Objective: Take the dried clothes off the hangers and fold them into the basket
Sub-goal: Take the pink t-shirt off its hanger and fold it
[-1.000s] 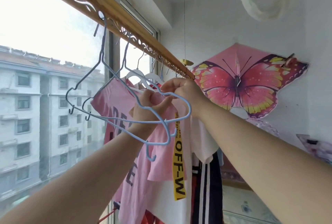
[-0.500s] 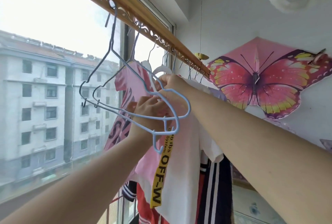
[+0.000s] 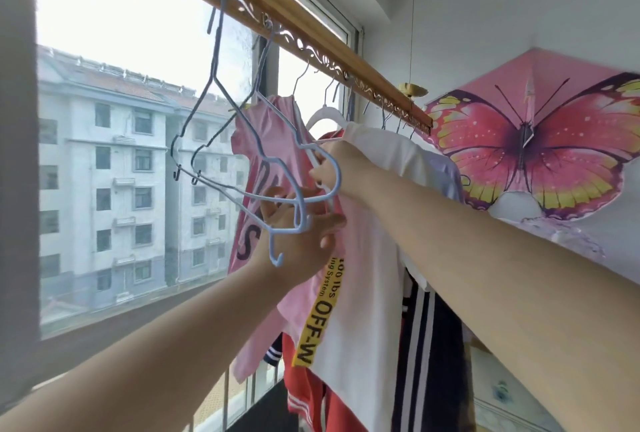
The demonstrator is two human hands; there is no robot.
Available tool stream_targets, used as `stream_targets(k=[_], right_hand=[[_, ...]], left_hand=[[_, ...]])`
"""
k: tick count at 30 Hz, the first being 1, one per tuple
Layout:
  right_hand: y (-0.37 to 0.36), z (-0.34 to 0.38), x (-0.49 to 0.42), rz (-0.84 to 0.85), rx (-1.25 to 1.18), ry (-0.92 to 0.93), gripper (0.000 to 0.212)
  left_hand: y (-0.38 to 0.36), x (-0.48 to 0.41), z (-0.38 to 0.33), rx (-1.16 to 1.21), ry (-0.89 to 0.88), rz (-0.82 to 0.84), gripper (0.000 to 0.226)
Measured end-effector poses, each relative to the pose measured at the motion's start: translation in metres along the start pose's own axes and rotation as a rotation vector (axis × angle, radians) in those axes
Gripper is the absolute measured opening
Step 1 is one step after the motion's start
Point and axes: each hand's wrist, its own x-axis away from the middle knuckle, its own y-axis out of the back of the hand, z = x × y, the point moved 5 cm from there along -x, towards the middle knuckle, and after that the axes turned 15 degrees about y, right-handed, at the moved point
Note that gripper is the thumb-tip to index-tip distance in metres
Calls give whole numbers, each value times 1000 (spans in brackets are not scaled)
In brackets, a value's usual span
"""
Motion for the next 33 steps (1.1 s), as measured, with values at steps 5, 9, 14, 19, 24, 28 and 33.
stream_targets(k=[5,9,14,19,24,28,33], right_hand=[[6,-7,11,-63,-97,-35,11],[39,-7,29,-200,-219,-69,26],[60,-10,55,-286,-558,-121,30],[51,-17,81,-715,-1112,-53,43],[53,-24,87,-820,-892,-98,12],[92,-20,83,-954,-749,5,21],[85,-16,68,-890,-670,-59,33]], left_hand=[[13,10,-11,-153,-114,-83,15],[-7,9,17,-204,75,232,23],[-8,-13,31,-154,153,217,43],[-16,-18,33,-32,422,240,21],[-16,-26,24,-184,454,275,28],[-23,-19,35,-124,438,349,29],[-32,-15,39,-78,447,404,29]])
